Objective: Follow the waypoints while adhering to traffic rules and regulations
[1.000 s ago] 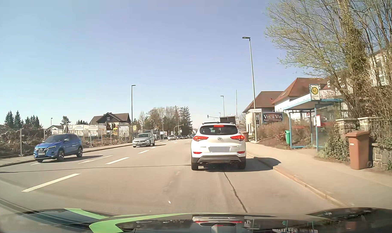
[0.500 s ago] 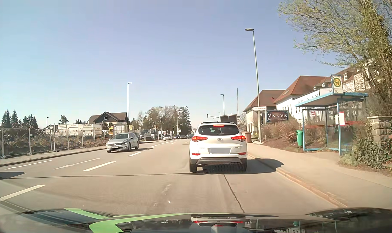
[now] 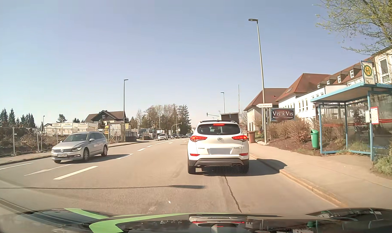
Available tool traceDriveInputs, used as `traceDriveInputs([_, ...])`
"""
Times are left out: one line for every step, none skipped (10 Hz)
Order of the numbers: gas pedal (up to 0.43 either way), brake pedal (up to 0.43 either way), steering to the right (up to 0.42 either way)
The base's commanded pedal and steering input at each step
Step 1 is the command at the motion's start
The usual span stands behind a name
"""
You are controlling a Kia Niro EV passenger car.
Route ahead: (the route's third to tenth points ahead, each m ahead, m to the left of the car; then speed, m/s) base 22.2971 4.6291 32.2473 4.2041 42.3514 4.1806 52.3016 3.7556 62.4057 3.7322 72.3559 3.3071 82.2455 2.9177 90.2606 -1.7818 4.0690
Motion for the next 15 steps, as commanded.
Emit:
traceDriveInputs([0.000,0.006,-0.004])
traceDriveInputs([0.000,0.006,-0.004])
traceDriveInputs([0.000,0.006,-0.003])
traceDriveInputs([0.000,0.000,-0.003])
traceDriveInputs([0.000,0.000,-0.003])
traceDriveInputs([0.000,0.000,-0.003])
traceDriveInputs([0.000,0.000,-0.003])
traceDriveInputs([0.000,0.000,-0.003])
traceDriveInputs([0.000,0.000,-0.003])
traceDriveInputs([0.000,0.000,-0.003])
traceDriveInputs([0.000,0.000,-0.003])
traceDriveInputs([0.000,0.000,-0.003])
traceDriveInputs([0.000,0.000,-0.003])
traceDriveInputs([0.000,0.000,-0.003])
traceDriveInputs([0.000,0.000,-0.003])
